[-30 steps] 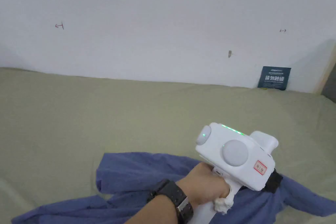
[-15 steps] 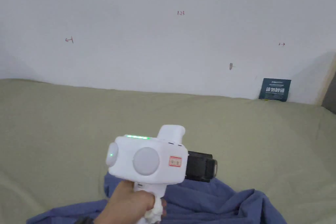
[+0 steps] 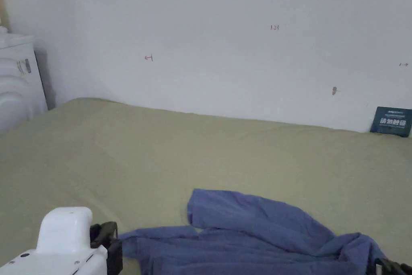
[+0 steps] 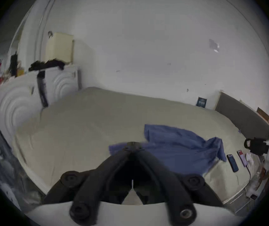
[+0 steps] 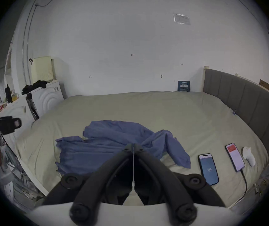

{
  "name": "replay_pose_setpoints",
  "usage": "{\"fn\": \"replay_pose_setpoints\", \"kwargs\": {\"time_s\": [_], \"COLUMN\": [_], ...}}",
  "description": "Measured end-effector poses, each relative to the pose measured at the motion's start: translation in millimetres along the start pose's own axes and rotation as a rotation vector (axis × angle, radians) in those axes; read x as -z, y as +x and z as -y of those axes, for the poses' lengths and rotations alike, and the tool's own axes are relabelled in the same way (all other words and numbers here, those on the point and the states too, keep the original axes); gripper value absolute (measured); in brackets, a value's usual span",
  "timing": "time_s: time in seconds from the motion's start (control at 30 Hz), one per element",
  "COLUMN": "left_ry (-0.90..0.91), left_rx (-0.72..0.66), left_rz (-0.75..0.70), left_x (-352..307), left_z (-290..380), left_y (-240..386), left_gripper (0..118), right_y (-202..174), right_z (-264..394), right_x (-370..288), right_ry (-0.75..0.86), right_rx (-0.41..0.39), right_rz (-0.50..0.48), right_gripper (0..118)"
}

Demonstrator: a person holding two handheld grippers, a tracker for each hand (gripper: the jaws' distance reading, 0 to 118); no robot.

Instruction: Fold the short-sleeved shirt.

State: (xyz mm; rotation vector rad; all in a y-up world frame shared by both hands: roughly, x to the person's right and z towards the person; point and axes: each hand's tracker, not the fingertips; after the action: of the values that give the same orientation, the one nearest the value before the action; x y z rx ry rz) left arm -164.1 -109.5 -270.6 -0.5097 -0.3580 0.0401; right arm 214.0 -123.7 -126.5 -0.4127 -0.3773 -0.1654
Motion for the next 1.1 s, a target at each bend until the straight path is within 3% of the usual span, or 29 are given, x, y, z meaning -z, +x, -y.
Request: {"fn": "replay_pose_setpoints", "kwargs": {"time_s": [0.13, 0.27, 0.43, 0.47, 0.53, 0.57, 0.7, 0.83, 0.87, 0.9, 0.93, 0.97, 1.0, 1.03, 1.07, 1.1], "left_ry": [-0.140, -0.170, -0.225, -0.241, -0.241, -0.275, -0.441, -0.477, -0.486, -0.500, -0.510, -0.515, -0.518, -0.516, -0.465, -0.460], "left_rx": [0.043, -0.053, 0.066, 0.103, 0.164, 0.216, 0.204, 0.255, 0.241, 0.233, 0.231, 0.239, 0.248, 0.255, 0.273, 0.260], "left_rz": [-0.007, 0.038, 0.052, 0.077, 0.107, 0.105, 0.200, 0.123, 0.113, 0.130, 0.151, 0.145, 0.138, 0.145, 0.126, 0.154], "left_x": [14, 47, 132, 154, 190, 211, 267, 299, 304, 307, 307, 306, 302, 296, 290, 285], "left_z": [21, 15, -21, -29, -35, -39, -34, -19, -15, -12, -6, -2, 1, 5, 6, 5], "left_y": [-11, -31, -54, -60, -68, -73, -83, -74, -73, -72, -65, -60, -55, -50, -45, -44], "left_gripper": [0, 0, 0, 8, 96, 118, 118, 114, 106, 79, 62, 55, 26, 5, 5, 5], "right_y": [4, 7, 20, 23, 30, 33, 42, 48, 50, 52, 56, 61, 66, 74, 83, 91], "right_z": [12, 14, 10, 9, 9, 8, 9, 12, 13, 13, 13, 12, 10, 8, 4, 1], "right_x": [-4, -4, 8, 12, 18, 21, 30, 43, 47, 51, 57, 63, 70, 79, 90, 101], "right_ry": [-0.036, -0.041, -0.039, -0.045, -0.059, -0.066, -0.082, -0.091, -0.095, -0.100, -0.105, -0.105, -0.103, -0.100, -0.099, -0.102], "right_rx": [0.033, 0.040, 0.053, 0.056, 0.059, 0.060, 0.056, 0.055, 0.058, 0.064, 0.076, 0.083, 0.089, 0.101, 0.108, 0.108], "right_rz": [-0.018, -0.015, 0.007, 0.017, 0.034, 0.040, 0.068, 0.075, 0.072, 0.071, 0.070, 0.071, 0.071, 0.077, 0.098, 0.107], "right_gripper": [3, 3, 3, 3, 3, 3, 3, 3, 3, 4, 8, 26, 71, 103, 115, 115]}}
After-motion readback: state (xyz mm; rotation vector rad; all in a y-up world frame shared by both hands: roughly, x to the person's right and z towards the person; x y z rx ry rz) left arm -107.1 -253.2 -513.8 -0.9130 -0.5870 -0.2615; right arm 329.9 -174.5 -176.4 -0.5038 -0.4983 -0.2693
